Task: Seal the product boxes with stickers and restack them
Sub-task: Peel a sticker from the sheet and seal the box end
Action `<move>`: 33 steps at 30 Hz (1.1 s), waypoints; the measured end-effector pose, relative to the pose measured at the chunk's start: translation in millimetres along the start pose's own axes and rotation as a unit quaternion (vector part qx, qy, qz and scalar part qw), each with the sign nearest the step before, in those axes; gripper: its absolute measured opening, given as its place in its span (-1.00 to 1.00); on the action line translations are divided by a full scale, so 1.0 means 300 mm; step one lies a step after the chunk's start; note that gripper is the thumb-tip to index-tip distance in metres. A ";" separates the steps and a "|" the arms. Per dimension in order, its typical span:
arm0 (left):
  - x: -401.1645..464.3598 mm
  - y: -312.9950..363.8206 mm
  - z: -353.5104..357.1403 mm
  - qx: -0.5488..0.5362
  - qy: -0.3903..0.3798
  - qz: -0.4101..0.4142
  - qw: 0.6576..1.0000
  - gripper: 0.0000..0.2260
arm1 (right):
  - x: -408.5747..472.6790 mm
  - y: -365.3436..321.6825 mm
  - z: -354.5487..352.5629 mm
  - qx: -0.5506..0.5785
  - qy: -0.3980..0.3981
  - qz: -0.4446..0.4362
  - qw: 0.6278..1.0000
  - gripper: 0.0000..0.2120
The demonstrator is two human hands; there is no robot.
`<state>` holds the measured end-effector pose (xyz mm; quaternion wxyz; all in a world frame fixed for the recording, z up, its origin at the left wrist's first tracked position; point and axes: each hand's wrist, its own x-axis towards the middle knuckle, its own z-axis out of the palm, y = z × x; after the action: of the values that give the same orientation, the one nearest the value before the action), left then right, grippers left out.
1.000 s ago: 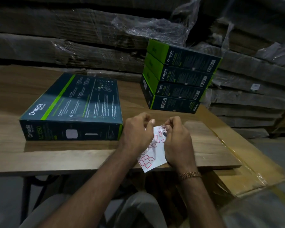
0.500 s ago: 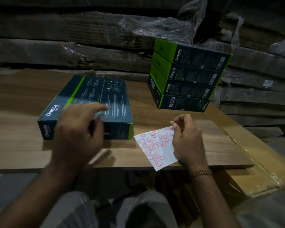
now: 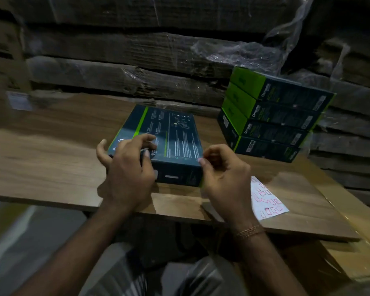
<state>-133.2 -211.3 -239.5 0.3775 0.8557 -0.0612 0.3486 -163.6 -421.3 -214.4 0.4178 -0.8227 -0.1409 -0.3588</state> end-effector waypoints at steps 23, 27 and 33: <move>0.012 -0.023 0.000 -0.067 0.025 -0.041 0.997 -0.49 | 0.186 -0.204 0.163 -0.149 -0.310 0.018 0.939 -0.89; 0.012 -0.030 0.005 -0.081 0.027 -0.044 0.995 -0.45 | 0.193 -0.214 0.176 -0.188 -0.327 0.002 0.926 -0.90; 0.012 -0.040 0.014 -0.090 0.035 -0.046 0.994 -0.43 | 0.198 -0.235 0.195 -0.274 -0.334 -0.055 0.900 -0.92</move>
<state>-123.7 -205.2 -246.3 0.4709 0.8074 -0.0398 0.3533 -131.6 -336.1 -154.2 0.0837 -0.9672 -0.2131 -0.1097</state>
